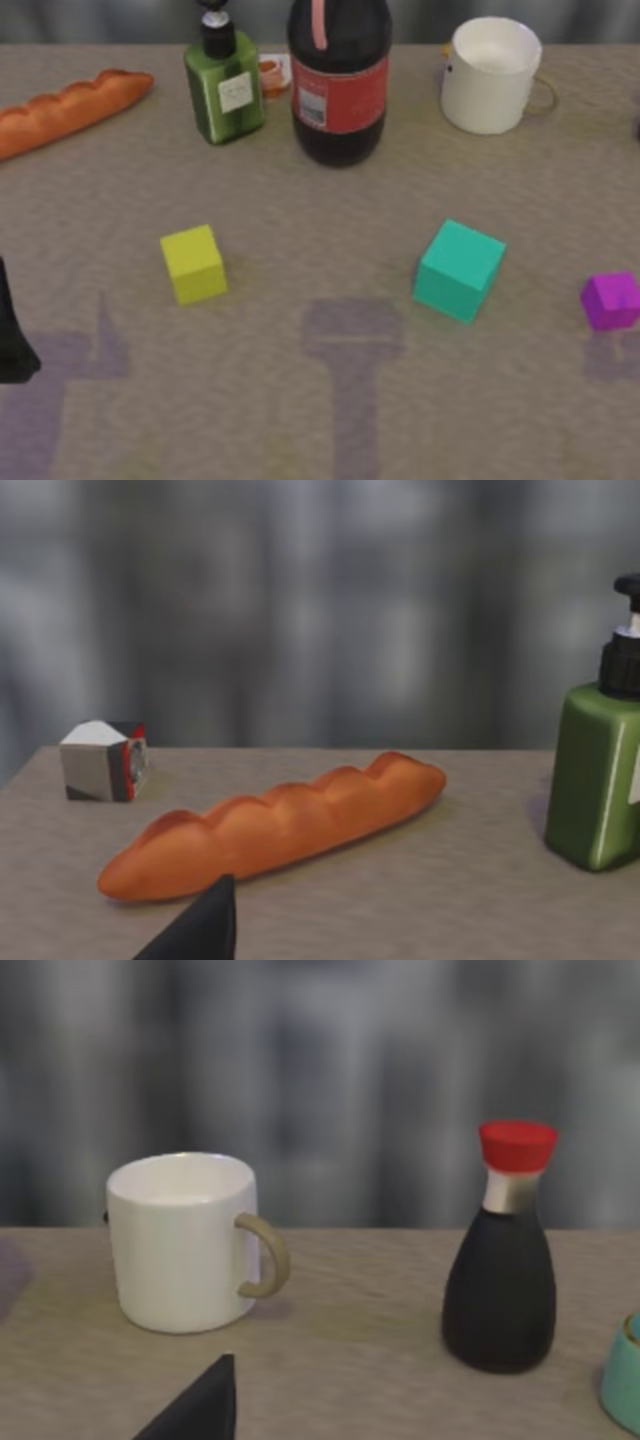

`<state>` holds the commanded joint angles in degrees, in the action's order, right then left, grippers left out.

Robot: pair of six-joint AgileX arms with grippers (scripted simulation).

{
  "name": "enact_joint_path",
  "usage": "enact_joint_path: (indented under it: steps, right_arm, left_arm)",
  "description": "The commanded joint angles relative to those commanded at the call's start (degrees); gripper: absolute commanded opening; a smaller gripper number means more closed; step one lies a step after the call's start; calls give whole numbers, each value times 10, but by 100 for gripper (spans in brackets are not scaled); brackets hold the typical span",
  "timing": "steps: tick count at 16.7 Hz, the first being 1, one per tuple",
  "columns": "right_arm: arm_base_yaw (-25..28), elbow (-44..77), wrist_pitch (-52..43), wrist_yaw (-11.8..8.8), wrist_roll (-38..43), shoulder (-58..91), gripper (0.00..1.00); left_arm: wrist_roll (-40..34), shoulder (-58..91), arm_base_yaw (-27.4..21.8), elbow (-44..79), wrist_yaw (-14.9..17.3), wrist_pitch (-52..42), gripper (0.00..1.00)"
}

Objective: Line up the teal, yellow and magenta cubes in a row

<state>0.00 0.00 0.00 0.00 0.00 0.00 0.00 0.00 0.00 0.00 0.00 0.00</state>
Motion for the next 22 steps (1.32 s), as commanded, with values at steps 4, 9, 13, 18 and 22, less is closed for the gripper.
enact_joint_path:
  steps: [4, 9, 13, 18, 22]
  right_arm:
    - [2, 17, -12, -1, 1, 18, 100]
    - [14, 146, -105, 0, 7, 169, 100]
    - [27, 293, -221, 1, 11, 392, 100]
    - [48, 484, -380, 3, 15, 700, 100]
    - [63, 620, -487, 3, 19, 889, 100]
  left_arm:
    - [0, 0, 0, 0, 0, 0, 100]
    - [0, 0, 0, 0, 0, 0, 100]
    - [0, 0, 0, 0, 0, 0, 100]
    - [0, 0, 0, 0, 0, 0, 100]
    - [0, 0, 0, 0, 0, 0, 100]
